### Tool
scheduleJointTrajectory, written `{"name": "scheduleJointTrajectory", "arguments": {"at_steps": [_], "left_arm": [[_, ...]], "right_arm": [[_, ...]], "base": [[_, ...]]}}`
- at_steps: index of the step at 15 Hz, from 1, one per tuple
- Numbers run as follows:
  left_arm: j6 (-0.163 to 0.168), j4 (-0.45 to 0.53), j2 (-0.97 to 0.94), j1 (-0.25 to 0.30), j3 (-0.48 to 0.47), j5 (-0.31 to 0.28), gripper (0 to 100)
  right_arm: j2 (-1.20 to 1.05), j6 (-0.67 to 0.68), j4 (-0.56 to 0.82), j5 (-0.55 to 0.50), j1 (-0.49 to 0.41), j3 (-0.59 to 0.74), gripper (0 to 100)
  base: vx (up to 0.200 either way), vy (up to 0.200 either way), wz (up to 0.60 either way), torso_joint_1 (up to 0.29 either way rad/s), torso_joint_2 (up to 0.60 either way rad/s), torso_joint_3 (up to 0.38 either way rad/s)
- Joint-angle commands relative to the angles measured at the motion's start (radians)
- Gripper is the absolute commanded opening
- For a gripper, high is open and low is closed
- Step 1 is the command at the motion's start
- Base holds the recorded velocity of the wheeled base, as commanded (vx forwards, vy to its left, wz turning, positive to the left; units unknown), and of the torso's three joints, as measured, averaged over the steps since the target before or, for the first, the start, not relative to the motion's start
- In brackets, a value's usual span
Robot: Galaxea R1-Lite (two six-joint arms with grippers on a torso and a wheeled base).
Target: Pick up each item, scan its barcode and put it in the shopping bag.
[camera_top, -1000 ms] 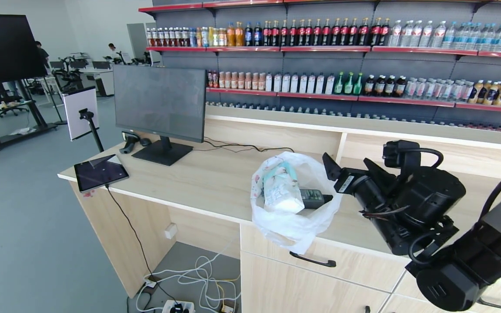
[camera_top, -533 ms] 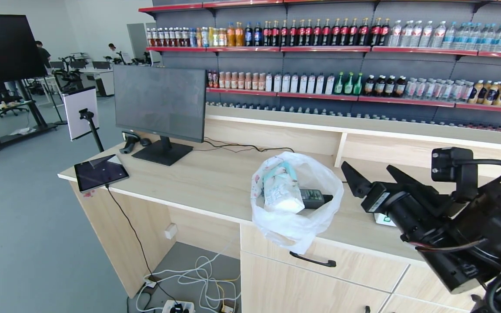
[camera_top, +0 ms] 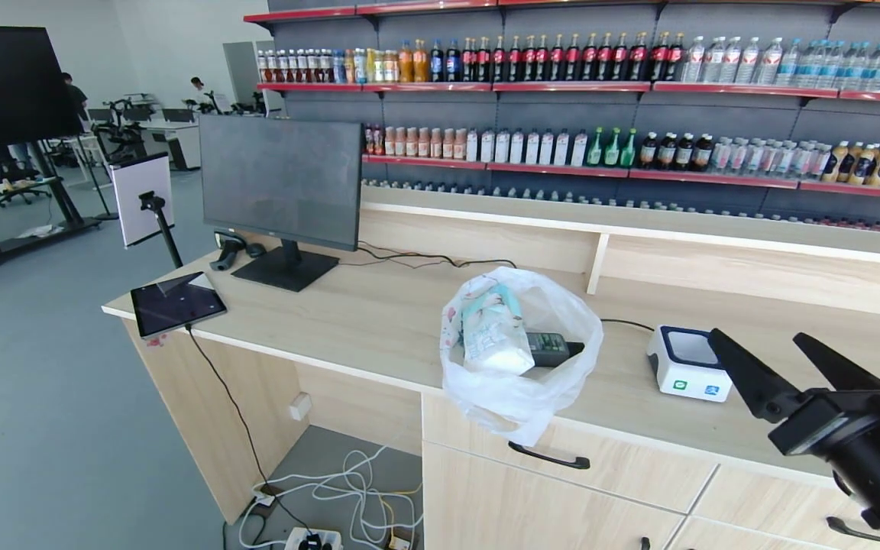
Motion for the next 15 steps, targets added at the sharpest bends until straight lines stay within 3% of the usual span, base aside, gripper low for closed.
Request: {"name": "scheduleJointTrajectory", "arguments": {"at_steps": [1,2,3,7,9,11,15], "left_arm": [[0.000,0.000,0.000,0.000,0.000,0.000,100],[0.000,0.000,0.000,0.000,0.000,0.000,100],[0.000,0.000,0.000,0.000,0.000,0.000,100],[-0.001,0.000,0.000,0.001,0.000,0.000,100],[0.000,0.000,0.000,0.000,0.000,0.000,100],[-0.001,0.000,0.000,0.000,0.000,0.000,100],[0.000,0.000,0.000,0.001,0.000,0.000,100]], "right_arm": [[-0.124,-0.004,0.000,-0.001,-0.033,0.021,100],[-0.184,-0.031,0.050,0.008,-0.032,0.021,100],[-0.279,-0.068,0.184,0.044,-0.030,0.021,100],[-0.889,-0.177,1.123,0.309,-0.027,0.001,100],[-1.115,-0.183,1.474,0.320,-0.027,-0.039,100],[-1.277,-0.182,1.647,0.320,-0.027,-0.035,100],[-1.297,-0.172,1.658,0.298,-0.059,-0.036,100]], "base": [[0.000,0.000,0.00,0.000,0.00,0.000],[0.000,0.000,0.00,0.000,0.00,0.000],[0.000,0.000,0.00,0.000,0.00,0.000],[0.000,0.000,0.00,0.000,0.00,0.000],[0.000,0.000,0.00,0.000,0.00,0.000],[0.000,0.000,0.00,0.000,0.00,0.000],[0.000,0.000,0.00,0.000,0.00,0.000]]}}
